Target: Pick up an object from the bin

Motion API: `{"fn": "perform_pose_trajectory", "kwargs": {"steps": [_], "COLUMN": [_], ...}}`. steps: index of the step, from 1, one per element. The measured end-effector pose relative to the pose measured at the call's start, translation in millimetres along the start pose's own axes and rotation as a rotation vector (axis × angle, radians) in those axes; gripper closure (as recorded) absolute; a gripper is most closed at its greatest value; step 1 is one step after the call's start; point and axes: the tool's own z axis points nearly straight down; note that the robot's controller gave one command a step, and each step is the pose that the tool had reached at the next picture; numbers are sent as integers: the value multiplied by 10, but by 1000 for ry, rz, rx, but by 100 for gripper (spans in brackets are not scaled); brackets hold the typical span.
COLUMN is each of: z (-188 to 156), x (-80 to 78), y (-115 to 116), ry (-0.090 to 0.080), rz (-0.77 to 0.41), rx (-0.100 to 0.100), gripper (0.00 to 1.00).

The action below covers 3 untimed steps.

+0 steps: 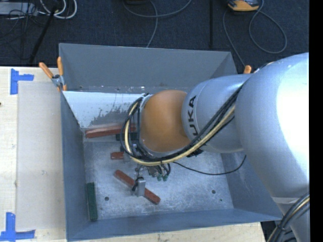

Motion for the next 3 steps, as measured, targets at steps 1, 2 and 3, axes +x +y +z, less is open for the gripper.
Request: {"fn": "perform_pose_trajectory", "kwargs": {"steps": [1,2,3], "z": [-34,-42,-1037], "x": [-5,370,328], "y": [0,-289,-247], "ry": [0,-11,-7], "rz": [3,100,74], "rx": [1,-3,1], "gripper": [100,100,100]}}
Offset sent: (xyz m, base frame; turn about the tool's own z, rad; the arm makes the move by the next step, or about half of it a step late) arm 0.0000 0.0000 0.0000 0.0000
